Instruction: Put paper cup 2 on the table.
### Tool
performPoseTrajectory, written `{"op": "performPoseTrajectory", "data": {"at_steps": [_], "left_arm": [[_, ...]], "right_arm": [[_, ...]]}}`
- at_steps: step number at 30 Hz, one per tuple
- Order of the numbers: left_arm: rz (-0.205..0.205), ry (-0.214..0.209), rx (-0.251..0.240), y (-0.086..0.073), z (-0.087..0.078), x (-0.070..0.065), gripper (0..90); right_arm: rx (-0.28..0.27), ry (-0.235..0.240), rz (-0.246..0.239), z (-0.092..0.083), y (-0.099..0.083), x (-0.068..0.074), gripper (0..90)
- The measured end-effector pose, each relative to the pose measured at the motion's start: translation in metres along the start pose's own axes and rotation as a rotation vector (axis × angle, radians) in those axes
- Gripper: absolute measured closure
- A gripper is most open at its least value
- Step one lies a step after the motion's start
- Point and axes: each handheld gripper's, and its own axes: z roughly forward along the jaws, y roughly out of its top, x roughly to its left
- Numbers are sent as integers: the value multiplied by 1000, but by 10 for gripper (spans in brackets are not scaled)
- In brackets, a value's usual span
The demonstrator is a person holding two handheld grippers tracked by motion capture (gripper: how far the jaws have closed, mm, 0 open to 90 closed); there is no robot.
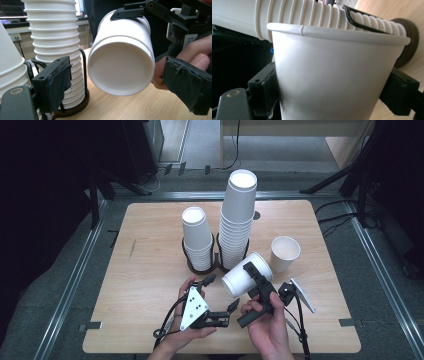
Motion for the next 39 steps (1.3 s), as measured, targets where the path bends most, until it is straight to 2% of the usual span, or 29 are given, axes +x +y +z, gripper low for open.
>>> {"op": "performPoseTrajectory", "data": {"at_steps": [5,8,11,20,28,32,34,39], "left_arm": [[4,-7,21,0,-2,1,81],[-8,-11,34,0,-4,4,73],[-22,2,39,1,-8,9,63],[-30,58,68,-4,-27,26,37],[-67,110,99,-19,-43,40,36],[-92,137,110,-23,-49,47,36],[-102,150,118,-25,-53,51,36],[-109,187,139,-33,-62,60,36]], "right_arm": [[-20,-18,-36,1,4,-2,147],[-35,-26,-59,0,9,-3,147],[-45,-23,-93,-1,12,-1,148],[-86,-43,-271,-3,20,0,148],[-119,-59,-393,-6,29,-5,148],[-171,-73,-505,-8,35,-7,148],[-191,-80,-545,-9,38,-9,149],[-224,-97,-608,-12,45,-16,149]]}}
